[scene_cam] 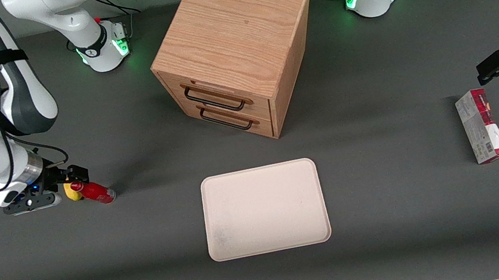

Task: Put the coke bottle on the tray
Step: 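Close the right gripper around the bottle's cap end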

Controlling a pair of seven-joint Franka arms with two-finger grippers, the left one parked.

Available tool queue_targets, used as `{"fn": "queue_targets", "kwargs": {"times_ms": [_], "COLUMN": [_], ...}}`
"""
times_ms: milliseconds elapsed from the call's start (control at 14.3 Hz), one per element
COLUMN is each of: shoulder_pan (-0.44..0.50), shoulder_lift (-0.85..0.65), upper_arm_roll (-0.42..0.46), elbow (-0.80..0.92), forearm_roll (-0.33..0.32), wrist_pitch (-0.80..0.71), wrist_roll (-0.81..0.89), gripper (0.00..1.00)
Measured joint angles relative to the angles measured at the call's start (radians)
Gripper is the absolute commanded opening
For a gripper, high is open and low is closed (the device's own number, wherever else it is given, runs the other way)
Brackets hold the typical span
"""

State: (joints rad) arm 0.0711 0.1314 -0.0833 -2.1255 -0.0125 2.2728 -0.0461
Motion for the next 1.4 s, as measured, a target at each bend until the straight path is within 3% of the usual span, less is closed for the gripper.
{"fn": "queue_targets", "kwargs": {"times_ms": [1256, 1395], "shoulder_pan": [0.000, 0.000], "shoulder_lift": [0.029, 0.029], "upper_arm_roll": [-0.001, -0.001], "elbow": [-0.044, -0.044], "forearm_roll": [0.000, 0.000], "wrist_pitch": [0.055, 0.065], "wrist_roll": [-0.014, -0.014], "gripper": [1.00, 0.94]}}
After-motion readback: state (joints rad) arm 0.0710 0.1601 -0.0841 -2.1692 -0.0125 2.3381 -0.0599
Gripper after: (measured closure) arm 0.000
